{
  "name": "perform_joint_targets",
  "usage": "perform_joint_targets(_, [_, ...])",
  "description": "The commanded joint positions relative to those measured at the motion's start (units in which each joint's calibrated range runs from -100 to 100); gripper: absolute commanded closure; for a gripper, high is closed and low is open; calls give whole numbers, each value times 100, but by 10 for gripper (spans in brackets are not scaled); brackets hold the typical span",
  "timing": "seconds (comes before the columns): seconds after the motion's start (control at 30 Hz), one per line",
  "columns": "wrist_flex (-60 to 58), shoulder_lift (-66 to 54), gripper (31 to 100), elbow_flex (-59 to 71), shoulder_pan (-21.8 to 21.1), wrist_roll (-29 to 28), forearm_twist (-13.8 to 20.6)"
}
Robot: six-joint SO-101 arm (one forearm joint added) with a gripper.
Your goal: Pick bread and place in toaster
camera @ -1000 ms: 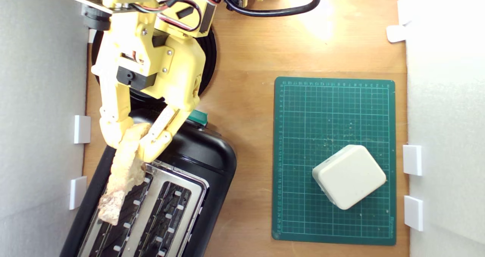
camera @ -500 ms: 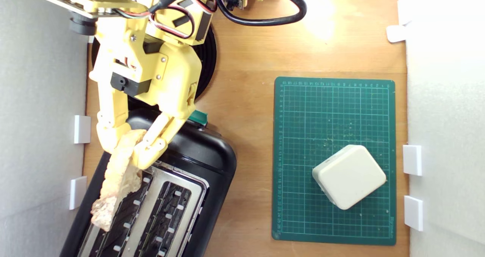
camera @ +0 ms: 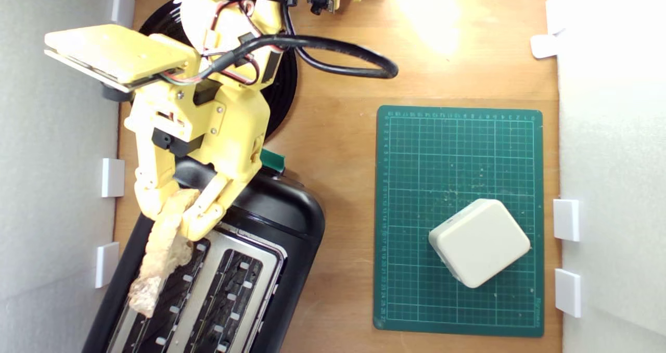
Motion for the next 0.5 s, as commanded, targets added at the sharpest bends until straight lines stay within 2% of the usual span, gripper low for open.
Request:
perform_joint_targets(0.0, [-324, -52, 745, -290, 15, -24, 34])
perform_joint_targets(0.47, [-341, 281, 745, -290, -41, -24, 34])
